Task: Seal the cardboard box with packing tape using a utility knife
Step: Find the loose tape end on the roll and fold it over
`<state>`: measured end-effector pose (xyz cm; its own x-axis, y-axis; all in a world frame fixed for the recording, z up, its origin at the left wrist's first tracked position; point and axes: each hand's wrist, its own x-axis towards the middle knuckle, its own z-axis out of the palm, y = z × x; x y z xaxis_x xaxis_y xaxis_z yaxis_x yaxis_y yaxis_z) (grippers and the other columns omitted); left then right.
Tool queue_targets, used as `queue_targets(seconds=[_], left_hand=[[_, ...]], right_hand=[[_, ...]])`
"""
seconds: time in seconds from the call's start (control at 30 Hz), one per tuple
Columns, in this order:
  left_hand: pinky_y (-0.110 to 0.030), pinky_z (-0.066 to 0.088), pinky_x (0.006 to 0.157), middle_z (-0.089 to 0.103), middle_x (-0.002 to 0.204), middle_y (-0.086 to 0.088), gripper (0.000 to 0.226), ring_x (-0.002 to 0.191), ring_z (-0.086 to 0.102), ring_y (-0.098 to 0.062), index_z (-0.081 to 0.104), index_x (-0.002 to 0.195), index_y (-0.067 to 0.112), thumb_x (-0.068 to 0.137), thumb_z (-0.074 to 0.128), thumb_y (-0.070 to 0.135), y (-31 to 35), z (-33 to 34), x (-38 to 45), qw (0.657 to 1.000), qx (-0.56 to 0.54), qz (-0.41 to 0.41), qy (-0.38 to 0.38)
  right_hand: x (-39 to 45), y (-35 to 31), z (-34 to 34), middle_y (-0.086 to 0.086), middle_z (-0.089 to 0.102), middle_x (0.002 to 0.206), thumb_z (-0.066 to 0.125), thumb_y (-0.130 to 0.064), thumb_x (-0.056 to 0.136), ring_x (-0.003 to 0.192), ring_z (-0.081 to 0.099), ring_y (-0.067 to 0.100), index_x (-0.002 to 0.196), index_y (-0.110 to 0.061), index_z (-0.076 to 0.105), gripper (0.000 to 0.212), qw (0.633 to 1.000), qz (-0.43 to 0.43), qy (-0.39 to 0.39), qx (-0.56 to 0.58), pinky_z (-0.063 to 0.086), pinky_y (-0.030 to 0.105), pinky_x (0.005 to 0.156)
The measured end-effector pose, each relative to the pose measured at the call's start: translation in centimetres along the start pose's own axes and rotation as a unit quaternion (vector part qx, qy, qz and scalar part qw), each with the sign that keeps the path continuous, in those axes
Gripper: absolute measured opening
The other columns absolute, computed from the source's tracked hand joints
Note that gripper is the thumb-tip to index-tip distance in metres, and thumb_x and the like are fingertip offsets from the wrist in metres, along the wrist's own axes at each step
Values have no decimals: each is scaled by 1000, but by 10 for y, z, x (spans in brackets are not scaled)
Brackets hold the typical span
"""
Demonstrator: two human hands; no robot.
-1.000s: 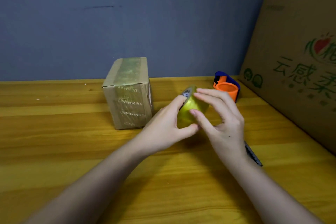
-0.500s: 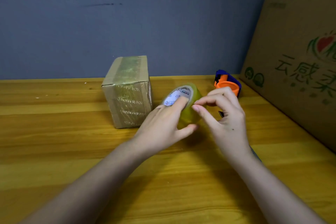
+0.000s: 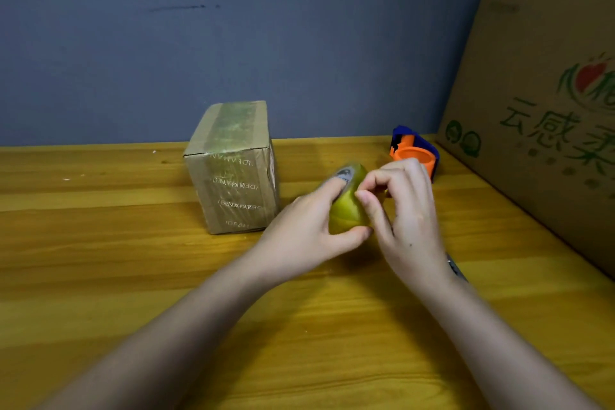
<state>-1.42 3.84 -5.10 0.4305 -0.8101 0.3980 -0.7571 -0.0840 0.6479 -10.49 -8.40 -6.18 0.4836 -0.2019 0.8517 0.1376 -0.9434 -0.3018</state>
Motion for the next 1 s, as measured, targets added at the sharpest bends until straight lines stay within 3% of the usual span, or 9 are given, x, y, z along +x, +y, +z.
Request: queue_targets(seconds=[0.13,0.2,0.27,0.43,0.53,0.63,0.7,0.83,1.0], left_hand=[[-41,52,74,63,82,9,25,77,61,-14,52,91,31,72,68,37,-2,-1,1,995,-95,-29,1],[-32,48,71,58,81,14,29,74,55,-3,49,94,31,75,70,34,-2,0,1,998,-64,-15,4],[-32,47,73,55,82,17,32,75,52,-1,47,97,31,75,70,36,-1,0,1,999,-38,-12,12],[-42,50,80,64,97,5,52,94,62,-19,51,109,25,68,57,56,1,0,0,999,15,-15,30],[-44,51,77,66,101,-1,55,95,63,-28,48,118,24,73,59,54,-1,-2,0,993,116,3,29],[-42,50,77,67,105,-1,56,94,63,-28,46,124,24,79,63,53,0,-5,0,987,160,12,19],[-41,50,78,67,101,3,58,92,63,-27,49,123,26,76,63,57,1,-6,0,990,142,7,15],[-45,51,68,61,76,4,47,77,61,-24,54,91,26,63,60,63,1,-9,1,999,36,-15,18],[-38,51,57,59,60,6,27,52,58,-10,57,83,17,69,72,35,2,-12,1,993,-112,-42,-16]], right_hand=[[-2,-1,-3,-3,58,103,60,-25,89,97,52,8,106,-8,62,24,999,10,17,38,43,22,82],[-2,-1,-3,-6,60,108,62,-28,88,102,53,8,113,-13,64,29,1000,11,7,28,42,21,87],[-2,-1,-2,-3,64,106,64,-25,88,100,57,13,107,-14,69,22,1000,-8,15,17,40,21,90],[1,-4,-4,1,64,94,70,-18,85,92,59,16,92,-13,72,9,997,15,22,68,46,33,79],[4,-5,-6,-3,60,91,69,-20,83,91,56,14,88,-19,69,5,990,71,0,125,46,33,70],[4,-4,-6,-4,58,90,63,-22,86,89,55,13,88,-18,66,6,990,72,-14,119,47,32,70],[4,-2,-4,-4,56,92,57,-23,89,88,53,15,90,-14,64,11,994,58,-16,87,46,29,70],[2,1,-3,-2,53,90,53,-20,92,85,51,16,89,-8,61,15,998,26,-9,59,43,25,73],[2,-1,-5,7,59,87,55,-17,92,84,50,14,86,-2,62,17,998,-53,-7,-14,36,17,78]])
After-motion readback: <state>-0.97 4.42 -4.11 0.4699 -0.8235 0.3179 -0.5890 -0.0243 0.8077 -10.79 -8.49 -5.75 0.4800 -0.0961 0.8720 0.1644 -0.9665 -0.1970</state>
